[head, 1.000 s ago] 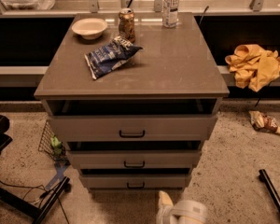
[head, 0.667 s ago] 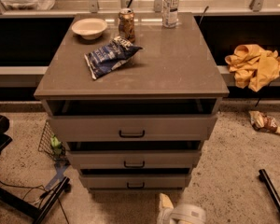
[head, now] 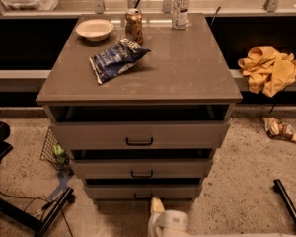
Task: Open bottom drawer
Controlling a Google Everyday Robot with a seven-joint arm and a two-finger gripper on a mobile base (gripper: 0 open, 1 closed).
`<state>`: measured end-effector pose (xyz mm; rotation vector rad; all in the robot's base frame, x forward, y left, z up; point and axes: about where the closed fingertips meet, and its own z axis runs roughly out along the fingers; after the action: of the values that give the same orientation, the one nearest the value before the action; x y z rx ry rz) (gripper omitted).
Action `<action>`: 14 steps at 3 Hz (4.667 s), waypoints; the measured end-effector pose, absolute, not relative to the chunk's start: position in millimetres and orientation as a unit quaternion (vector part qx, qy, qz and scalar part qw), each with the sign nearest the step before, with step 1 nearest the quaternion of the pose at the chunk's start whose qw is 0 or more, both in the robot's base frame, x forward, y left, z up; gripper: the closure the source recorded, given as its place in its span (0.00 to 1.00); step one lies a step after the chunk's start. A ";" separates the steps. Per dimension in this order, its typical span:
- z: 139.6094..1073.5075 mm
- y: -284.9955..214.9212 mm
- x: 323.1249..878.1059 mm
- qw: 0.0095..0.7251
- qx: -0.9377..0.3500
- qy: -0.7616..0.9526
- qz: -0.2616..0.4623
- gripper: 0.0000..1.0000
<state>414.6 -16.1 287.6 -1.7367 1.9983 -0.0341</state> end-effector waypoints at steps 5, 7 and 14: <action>149.2 25.6 506.7 0.169 -0.705 0.678 -0.124 0.00; 137.6 17.5 499.8 0.134 -0.718 0.675 -0.107 0.00; 89.7 22.7 508.2 0.102 -0.727 0.676 -0.065 0.40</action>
Offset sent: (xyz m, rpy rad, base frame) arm 0.0407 0.0282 -0.0860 -0.3349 -0.1199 0.1196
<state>508.2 22.7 89.7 -2.1462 1.9947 -0.1926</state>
